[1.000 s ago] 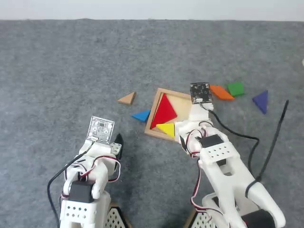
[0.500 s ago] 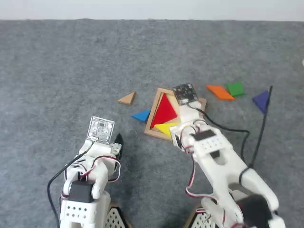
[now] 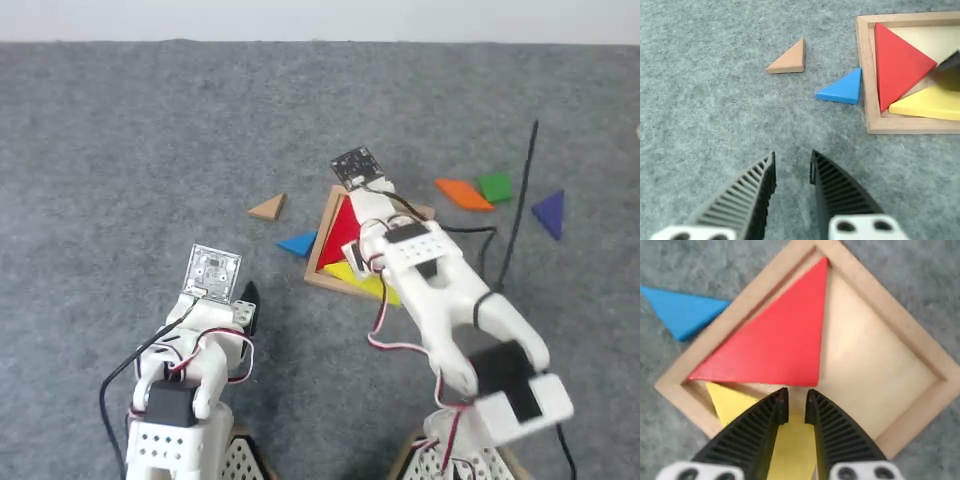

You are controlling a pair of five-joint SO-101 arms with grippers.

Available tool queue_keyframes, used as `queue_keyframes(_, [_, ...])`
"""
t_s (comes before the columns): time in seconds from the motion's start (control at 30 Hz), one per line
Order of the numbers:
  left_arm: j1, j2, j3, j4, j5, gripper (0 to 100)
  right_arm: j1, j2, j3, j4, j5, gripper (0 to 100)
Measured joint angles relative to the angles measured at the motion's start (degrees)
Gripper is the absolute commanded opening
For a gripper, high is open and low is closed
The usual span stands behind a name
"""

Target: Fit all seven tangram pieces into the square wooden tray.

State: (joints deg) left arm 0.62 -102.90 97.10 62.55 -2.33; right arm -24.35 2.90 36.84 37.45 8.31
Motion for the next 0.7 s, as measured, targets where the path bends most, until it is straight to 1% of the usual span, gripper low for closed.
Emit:
queue_keyframes(0.2, [0.00, 0.00, 0.00, 0.00, 0.00, 11, -0.18, 0.97, -1.41, 0.44, 0.35, 7.5])
queue_keyframes(0.3, [0.00, 0.00, 0.00, 0.00, 0.00, 11, -0.18, -1.93, -1.41, 0.44, 0.35, 7.5])
queue_keyframes(0.5, [0.00, 0.00, 0.00, 0.00, 0.00, 11, 3.34, -15.65, 2.20, 1.23, -0.97, 7.5])
queue_keyframes(0.6, [0.00, 0.00, 0.00, 0.00, 0.00, 11, 4.31, -23.91, 6.59, 5.80, -1.05, 7.5])
queue_keyframes(0.7, [0.00, 0.00, 0.00, 0.00, 0.00, 11, 2.55, -32.09, 13.27, 10.02, 0.62, 7.5])
